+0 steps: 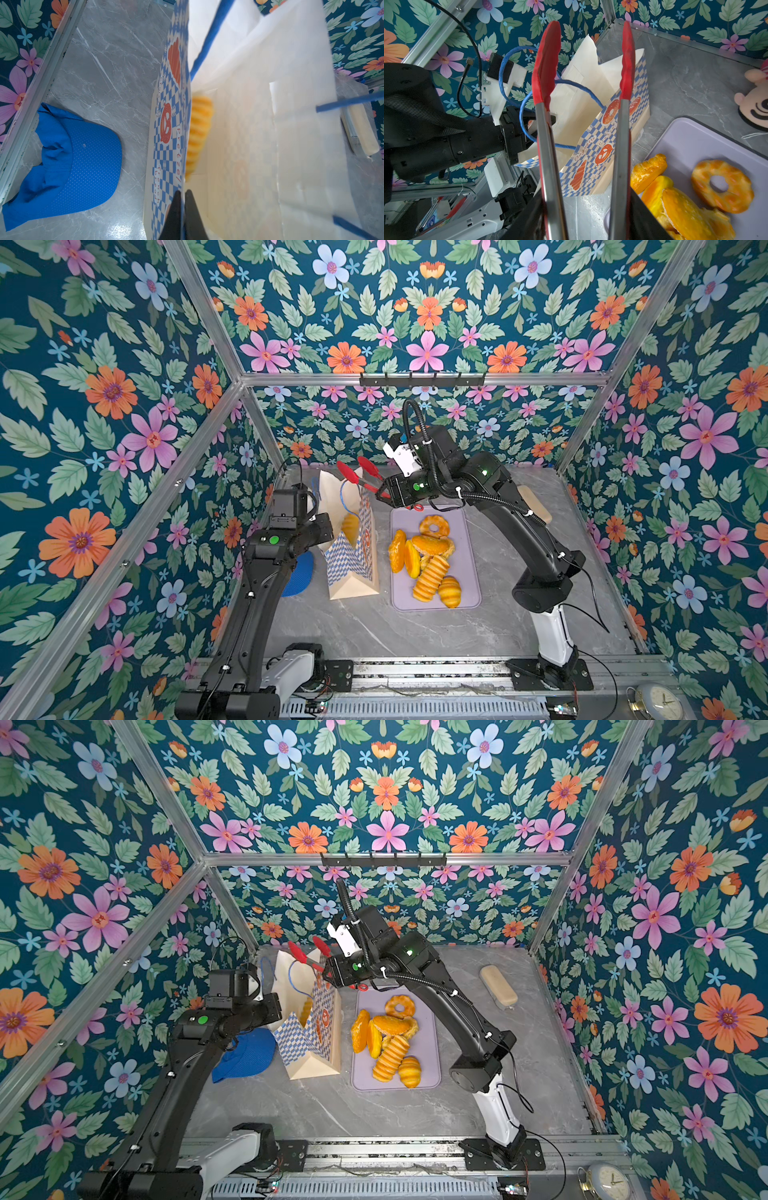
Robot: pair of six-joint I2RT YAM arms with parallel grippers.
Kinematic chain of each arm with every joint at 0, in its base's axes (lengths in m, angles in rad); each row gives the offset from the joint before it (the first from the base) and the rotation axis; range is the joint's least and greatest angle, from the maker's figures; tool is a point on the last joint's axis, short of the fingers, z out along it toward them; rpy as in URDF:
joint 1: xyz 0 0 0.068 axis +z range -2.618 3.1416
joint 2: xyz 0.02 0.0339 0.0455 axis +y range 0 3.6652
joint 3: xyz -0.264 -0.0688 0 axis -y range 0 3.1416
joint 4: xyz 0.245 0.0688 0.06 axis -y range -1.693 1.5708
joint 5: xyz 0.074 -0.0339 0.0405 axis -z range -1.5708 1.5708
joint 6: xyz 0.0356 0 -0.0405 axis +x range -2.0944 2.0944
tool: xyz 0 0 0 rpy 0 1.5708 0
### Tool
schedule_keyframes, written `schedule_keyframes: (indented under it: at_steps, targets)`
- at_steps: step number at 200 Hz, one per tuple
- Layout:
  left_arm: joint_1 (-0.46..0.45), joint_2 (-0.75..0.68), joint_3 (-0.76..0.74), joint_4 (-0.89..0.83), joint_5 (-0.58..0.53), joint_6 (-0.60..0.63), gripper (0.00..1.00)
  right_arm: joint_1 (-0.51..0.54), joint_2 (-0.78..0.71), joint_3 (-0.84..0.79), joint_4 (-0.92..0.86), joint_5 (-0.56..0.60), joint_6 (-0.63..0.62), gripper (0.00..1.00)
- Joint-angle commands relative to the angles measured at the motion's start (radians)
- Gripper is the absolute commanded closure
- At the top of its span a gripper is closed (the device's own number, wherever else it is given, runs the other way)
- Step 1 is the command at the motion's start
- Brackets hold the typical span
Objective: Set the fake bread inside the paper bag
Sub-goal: 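Open the tongs to drop the twisted bread into the bag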
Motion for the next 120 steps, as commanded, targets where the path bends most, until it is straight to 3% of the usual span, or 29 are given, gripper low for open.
schedule_keyframes:
  at_steps: [1,16,33,56,120]
  targets:
    - [0.002,-0.004,-0.002,0.008,-0.007,0.008,0.92,0.001,-0.016,0.006,0.039,0.009,0.015,0.44]
    - [0.002,-0.007,-0.004,0.007,-0.009,0.006,0.87,0.001,-0.030,0.006,0.039,0.032,0.021,0.45]
    - [0.002,-0.009,-0.002,0.005,-0.015,0.005,0.73,0.000,-0.058,-0.008,0.040,0.071,0.023,0.45]
    - [0.002,-0.009,0.013,-0.004,-0.023,0.007,0.62,-0.001,-0.122,-0.062,0.057,0.119,0.019,0.46]
    - [0.002,-0.010,0.036,-0.009,-0.029,0.012,0.50,-0.027,-0.336,-0.333,0.084,0.225,0.020,0.47]
